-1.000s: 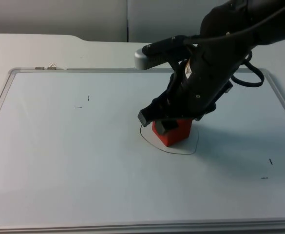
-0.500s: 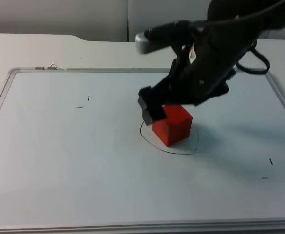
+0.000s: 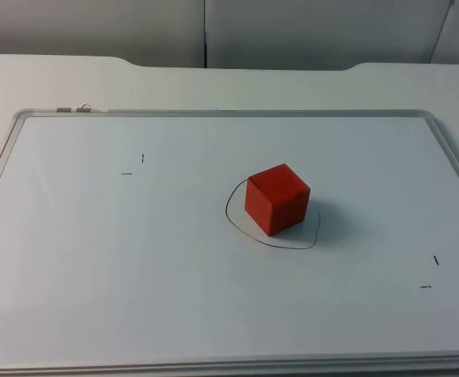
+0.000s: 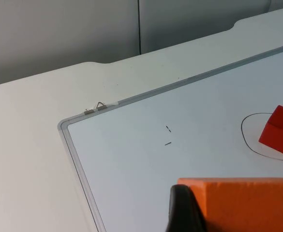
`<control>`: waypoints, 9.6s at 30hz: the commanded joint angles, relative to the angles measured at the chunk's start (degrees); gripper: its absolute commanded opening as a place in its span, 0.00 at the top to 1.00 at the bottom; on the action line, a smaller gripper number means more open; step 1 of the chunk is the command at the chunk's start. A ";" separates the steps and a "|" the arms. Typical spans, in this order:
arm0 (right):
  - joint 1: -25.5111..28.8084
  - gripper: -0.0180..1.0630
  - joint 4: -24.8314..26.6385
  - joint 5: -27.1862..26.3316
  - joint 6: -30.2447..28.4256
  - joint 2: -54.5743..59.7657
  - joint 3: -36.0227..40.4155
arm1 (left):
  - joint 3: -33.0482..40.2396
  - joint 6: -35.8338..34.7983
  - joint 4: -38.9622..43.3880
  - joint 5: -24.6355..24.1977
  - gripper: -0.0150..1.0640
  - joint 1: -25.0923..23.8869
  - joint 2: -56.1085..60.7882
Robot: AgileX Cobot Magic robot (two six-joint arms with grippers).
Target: Pick up one cube with the left hand and another cube with the right hand. First place the cube in the right hand at the target position, then stack the cube in the left hand on top.
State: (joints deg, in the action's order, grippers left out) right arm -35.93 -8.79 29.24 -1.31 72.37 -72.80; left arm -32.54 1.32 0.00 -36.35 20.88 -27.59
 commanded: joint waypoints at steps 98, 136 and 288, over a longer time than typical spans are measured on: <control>-0.05 0.10 4.10 6.01 -6.16 -27.47 16.13 | -49.58 31.32 -26.42 12.29 0.99 16.21 -92.45; -0.05 0.10 4.20 6.01 -6.16 -27.47 16.13 | -49.58 31.21 -26.54 11.76 0.31 16.21 -88.51; -0.51 0.10 7.51 34.95 1.31 -72.37 41.94 | 3.24 -0.25 -0.87 -25.36 0.01 16.08 27.59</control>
State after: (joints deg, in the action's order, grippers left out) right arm -36.39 -0.59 65.90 -1.55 0.19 -31.47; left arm -29.47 1.10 -0.75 -62.26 36.69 -0.23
